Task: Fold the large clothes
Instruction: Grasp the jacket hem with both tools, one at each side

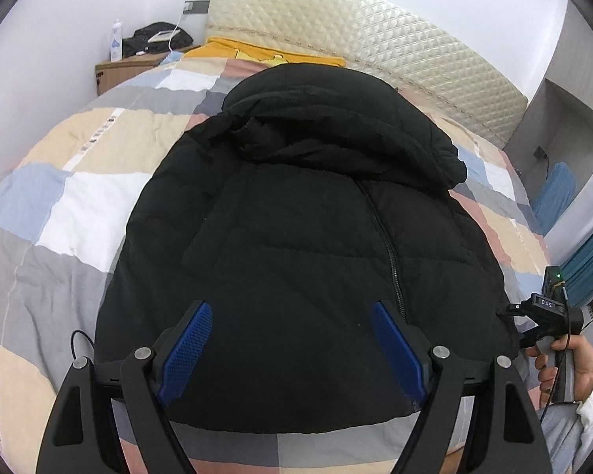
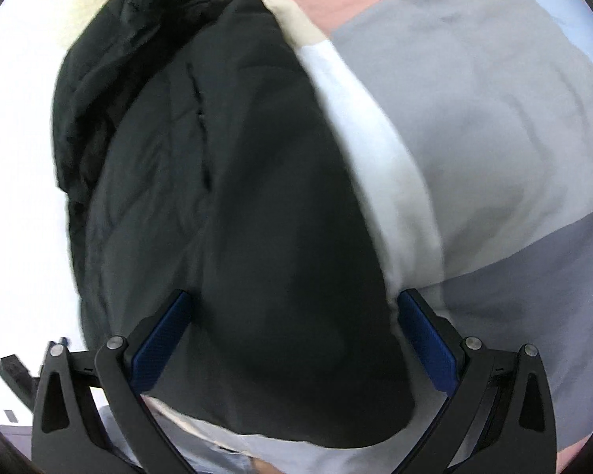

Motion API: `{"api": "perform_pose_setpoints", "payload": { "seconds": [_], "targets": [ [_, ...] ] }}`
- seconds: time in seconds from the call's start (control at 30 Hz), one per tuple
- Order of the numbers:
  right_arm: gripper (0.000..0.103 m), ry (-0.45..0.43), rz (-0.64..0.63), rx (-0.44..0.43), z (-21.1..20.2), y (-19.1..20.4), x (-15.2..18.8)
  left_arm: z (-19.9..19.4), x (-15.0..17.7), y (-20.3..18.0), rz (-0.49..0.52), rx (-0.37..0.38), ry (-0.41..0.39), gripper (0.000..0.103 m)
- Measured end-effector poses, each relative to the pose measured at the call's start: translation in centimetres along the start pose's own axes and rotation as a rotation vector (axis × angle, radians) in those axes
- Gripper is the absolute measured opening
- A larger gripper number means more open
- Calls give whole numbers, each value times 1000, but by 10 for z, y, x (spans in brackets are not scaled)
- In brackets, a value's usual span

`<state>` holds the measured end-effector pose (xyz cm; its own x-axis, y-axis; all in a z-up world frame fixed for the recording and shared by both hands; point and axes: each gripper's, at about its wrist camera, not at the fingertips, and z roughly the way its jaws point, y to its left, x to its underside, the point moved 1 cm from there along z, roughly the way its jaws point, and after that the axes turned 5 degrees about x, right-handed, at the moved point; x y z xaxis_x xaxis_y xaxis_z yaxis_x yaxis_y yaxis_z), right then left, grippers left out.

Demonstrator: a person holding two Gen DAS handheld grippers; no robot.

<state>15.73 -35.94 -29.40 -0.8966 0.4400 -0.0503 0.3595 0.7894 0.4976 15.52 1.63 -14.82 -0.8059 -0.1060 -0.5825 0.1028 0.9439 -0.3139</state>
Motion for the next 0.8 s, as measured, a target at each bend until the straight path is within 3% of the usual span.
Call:
{"api": "perform_pose_setpoints", "payload": {
  "seconds": [0.1, 0.17, 0.3, 0.37, 0.43, 0.47, 0.57, 0.8],
  "targets": [
    [102, 0, -18, -136, -6, 11, 3, 4, 1, 4, -27, 22, 24, 83],
    [92, -12, -50, -224, -13, 24, 7, 8, 3, 8, -52, 50, 48, 83],
    [80, -51, -127, -284, -25, 50, 18, 14, 5, 12, -67, 48, 71, 83],
    [62, -58, -150, -282, -26, 53, 20, 16, 6, 13, -76, 57, 82, 83],
    [31, -66, -155, -282, -28, 55, 22, 18, 7, 14, -81, 59, 89, 83],
    [26, -68, -154, -296, -30, 53, 22, 18, 7, 15, -85, 60, 94, 83],
    [18, -97, -167, -309, -42, 49, 19, 24, 8, 19, -109, 78, 118, 83],
    [18, -165, -127, -333, -65, 31, 17, 28, 10, 24, -125, 48, 132, 83]
  ]
}}
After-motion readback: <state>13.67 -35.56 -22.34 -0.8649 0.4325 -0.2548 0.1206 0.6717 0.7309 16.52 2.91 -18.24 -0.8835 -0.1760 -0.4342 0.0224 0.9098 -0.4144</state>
